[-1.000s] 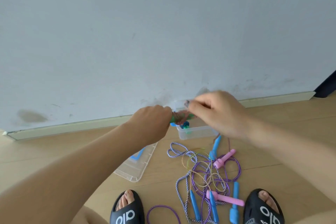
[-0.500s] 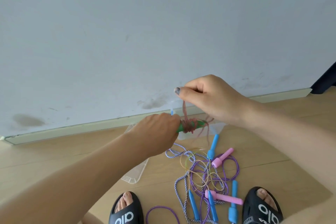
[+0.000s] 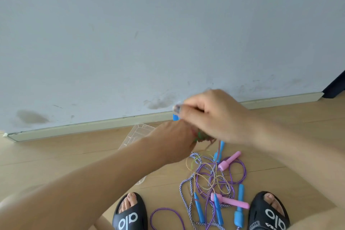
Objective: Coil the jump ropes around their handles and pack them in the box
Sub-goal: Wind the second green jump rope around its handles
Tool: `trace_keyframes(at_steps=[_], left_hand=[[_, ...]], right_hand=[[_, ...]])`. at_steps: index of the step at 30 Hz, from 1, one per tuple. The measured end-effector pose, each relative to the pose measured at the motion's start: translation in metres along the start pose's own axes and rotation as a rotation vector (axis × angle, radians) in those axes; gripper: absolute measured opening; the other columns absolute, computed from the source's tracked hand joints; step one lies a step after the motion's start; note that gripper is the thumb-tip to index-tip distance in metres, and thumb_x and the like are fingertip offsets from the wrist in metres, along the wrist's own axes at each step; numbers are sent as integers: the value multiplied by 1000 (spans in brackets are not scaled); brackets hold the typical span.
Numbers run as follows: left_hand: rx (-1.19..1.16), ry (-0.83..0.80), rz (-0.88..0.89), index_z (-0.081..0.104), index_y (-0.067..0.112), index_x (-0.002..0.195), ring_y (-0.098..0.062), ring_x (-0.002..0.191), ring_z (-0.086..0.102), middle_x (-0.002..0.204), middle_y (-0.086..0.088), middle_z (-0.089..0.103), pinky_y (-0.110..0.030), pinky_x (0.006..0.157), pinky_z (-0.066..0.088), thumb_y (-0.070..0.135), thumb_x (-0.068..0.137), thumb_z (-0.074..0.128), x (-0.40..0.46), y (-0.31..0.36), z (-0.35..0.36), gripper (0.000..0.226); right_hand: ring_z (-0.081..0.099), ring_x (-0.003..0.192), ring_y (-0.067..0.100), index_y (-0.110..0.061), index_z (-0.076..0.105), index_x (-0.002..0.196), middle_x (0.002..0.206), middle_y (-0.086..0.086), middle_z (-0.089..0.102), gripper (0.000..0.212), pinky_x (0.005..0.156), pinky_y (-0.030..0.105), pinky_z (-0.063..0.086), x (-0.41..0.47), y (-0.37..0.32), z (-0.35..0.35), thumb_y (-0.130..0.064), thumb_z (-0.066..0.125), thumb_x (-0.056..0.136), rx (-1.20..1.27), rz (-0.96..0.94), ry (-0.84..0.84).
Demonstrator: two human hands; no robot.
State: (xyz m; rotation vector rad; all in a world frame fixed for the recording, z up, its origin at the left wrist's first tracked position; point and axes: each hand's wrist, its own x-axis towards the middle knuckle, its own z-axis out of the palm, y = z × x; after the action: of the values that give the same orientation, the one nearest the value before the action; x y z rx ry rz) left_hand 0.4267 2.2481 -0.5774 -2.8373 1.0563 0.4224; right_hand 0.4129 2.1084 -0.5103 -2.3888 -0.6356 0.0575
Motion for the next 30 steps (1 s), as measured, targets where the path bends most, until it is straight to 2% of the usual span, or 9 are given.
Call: trace_keyframes(at_steps=[2,6,11,16,21,23,25,28,30], left_hand=[[30,101,-23,53,17,115,-28,101,61,111,-4,60,-29,50,25,27,102,37,-2,5,-8,23],[-94,190,30,44,18,101,-32,90,59,99,-6,59,-32,64,33,30,101,42,-12,1,-13,13],[-77,264,69,40,20,99,-30,80,56,85,1,48,-36,63,38,33,101,41,-17,-7,-15,13],[77,259,74,41,20,99,-29,77,55,84,4,45,-33,62,32,33,99,41,-18,-21,-22,12],[119,229,159,43,20,106,-23,71,37,84,3,46,-32,63,27,35,100,41,-18,-18,-23,16],[23,232,210,42,21,106,-22,72,38,84,8,42,-32,63,30,36,100,43,-21,-15,-22,16],[-198,273,184,46,19,104,-22,75,49,85,9,53,-35,64,40,37,99,46,-24,-16,-22,18],[-498,382,-25,46,20,97,-18,67,50,77,3,55,-27,57,36,34,96,52,-26,-25,-30,15],[-623,397,-128,41,18,99,-15,64,46,74,0,54,-22,53,34,29,95,55,-26,-31,-35,18]], right_hand=[[21,49,11,-14,28,58,51,-4,21,53,48,28,19,12,15,-11,-39,51,99,35,72,83],[19,53,15,-15,29,61,58,1,21,51,53,32,17,31,44,-21,-42,52,98,51,192,34],[20,50,16,-18,33,57,57,1,24,54,49,27,18,43,61,-32,-49,59,93,-18,280,-194],[17,52,17,-19,24,57,57,-1,17,65,54,32,13,46,71,-36,-62,64,84,-90,305,-189],[31,52,19,-14,38,56,50,-2,31,62,55,32,27,45,71,-13,-67,54,85,-340,259,-77],[37,52,19,-13,42,58,50,-1,37,62,56,32,31,43,74,10,-65,47,90,-355,244,-62],[41,49,16,-11,45,59,48,-2,42,59,54,31,35,39,82,29,-59,44,94,-164,313,-48],[44,52,7,-25,45,62,55,-11,46,35,57,23,36,32,89,47,-25,51,97,87,403,-22],[37,45,7,-25,38,59,46,-10,41,40,50,20,32,30,81,55,-22,44,98,154,450,-8]])
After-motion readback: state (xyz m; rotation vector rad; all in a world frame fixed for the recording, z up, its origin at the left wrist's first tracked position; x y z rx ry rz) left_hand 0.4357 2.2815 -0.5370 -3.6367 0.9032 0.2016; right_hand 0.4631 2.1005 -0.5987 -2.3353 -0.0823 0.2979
